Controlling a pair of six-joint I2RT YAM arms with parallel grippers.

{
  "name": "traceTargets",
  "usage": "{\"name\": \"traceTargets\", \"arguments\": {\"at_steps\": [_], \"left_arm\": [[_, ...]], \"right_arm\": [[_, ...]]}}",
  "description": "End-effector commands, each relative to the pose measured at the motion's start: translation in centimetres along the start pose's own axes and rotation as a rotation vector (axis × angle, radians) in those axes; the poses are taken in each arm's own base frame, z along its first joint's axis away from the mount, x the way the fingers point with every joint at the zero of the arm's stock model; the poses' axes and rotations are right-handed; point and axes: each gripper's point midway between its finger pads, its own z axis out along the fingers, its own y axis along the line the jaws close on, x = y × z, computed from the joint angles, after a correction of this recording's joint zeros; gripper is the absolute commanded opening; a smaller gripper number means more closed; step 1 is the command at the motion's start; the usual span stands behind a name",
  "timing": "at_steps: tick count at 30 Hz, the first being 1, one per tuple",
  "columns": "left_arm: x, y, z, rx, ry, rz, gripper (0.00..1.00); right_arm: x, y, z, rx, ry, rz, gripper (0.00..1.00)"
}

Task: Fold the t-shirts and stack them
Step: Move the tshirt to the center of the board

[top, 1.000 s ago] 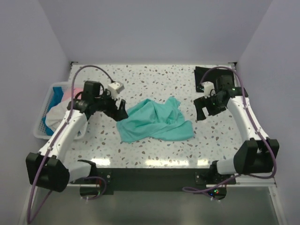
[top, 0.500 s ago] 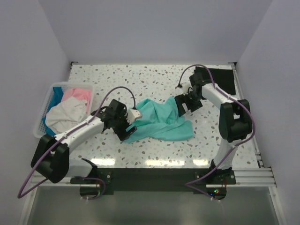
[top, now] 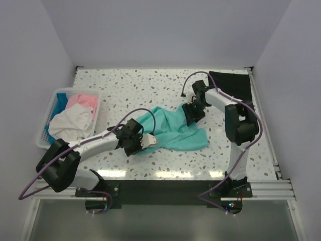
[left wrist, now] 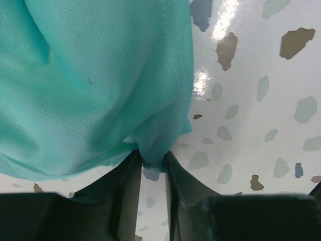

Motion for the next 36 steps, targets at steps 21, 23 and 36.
{"name": "traceTargets", "arguments": {"at_steps": [21, 23, 36], "left_arm": [[-23.5, -13.1, -10.1, 0.3, -0.68, 0.416, 0.73], [-21.1, -10.8, -10.5, 0.312, -0.655, 0.284, 0.74], [-7.4, 3.6, -4.8, 0.058, -0.31, -0.294, 0.64]], "right_arm": [[-8.6, -1.5, -12.1, 0.053, -0.278, -0.164, 0.99], [-6.0, -3.1, -14.5, 0.06, -0.277, -0.08, 0.99], [8.8, 4.8, -10.2, 0.037, 0.042, -0.228, 0.8]]}}
